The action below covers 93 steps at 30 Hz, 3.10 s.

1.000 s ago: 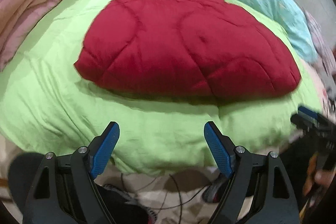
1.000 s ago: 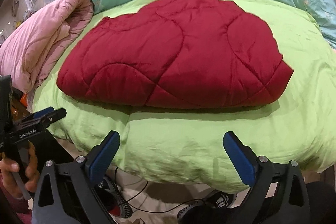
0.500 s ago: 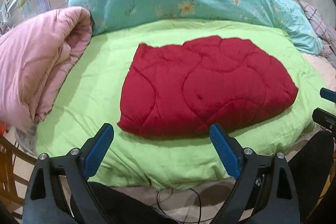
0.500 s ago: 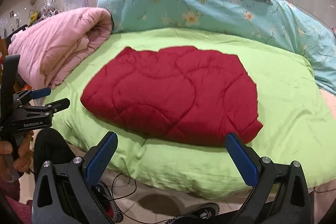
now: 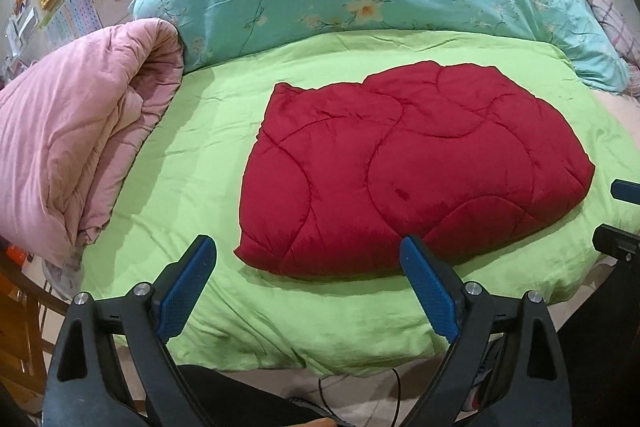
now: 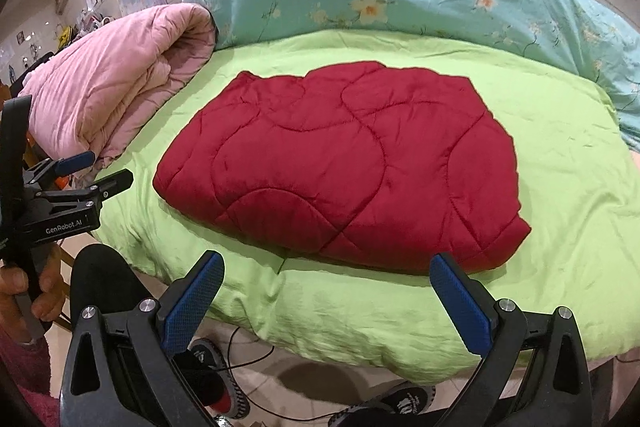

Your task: Fold large clothes

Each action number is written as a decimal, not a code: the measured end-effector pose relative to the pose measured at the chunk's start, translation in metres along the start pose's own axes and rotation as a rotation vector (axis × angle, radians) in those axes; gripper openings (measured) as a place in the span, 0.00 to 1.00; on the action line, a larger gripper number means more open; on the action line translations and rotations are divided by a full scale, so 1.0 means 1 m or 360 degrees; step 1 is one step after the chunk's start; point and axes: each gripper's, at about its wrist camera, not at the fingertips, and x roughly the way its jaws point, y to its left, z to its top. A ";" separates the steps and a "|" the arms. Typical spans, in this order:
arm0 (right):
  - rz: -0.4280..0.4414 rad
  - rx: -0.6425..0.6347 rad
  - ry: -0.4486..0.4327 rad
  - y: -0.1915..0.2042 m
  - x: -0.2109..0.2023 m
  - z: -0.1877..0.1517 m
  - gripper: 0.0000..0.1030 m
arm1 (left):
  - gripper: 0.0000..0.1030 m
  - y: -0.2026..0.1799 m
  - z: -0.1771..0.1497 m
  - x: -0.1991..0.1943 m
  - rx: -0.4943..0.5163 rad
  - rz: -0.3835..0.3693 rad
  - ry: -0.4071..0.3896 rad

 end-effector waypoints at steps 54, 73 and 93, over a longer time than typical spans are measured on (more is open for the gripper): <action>-0.0045 -0.0077 0.0019 0.003 0.000 0.020 1.00 | 0.91 -0.009 0.016 0.001 0.0000 -0.0162 -0.0029; -0.0043 -0.0076 0.0013 0.003 -0.002 0.022 1.00 | 0.91 -0.014 0.019 0.002 0.0015 -0.0167 -0.0042; -0.0046 -0.0072 -0.0004 0.002 -0.002 0.029 1.00 | 0.91 -0.016 0.023 0.004 0.0009 -0.0180 -0.0055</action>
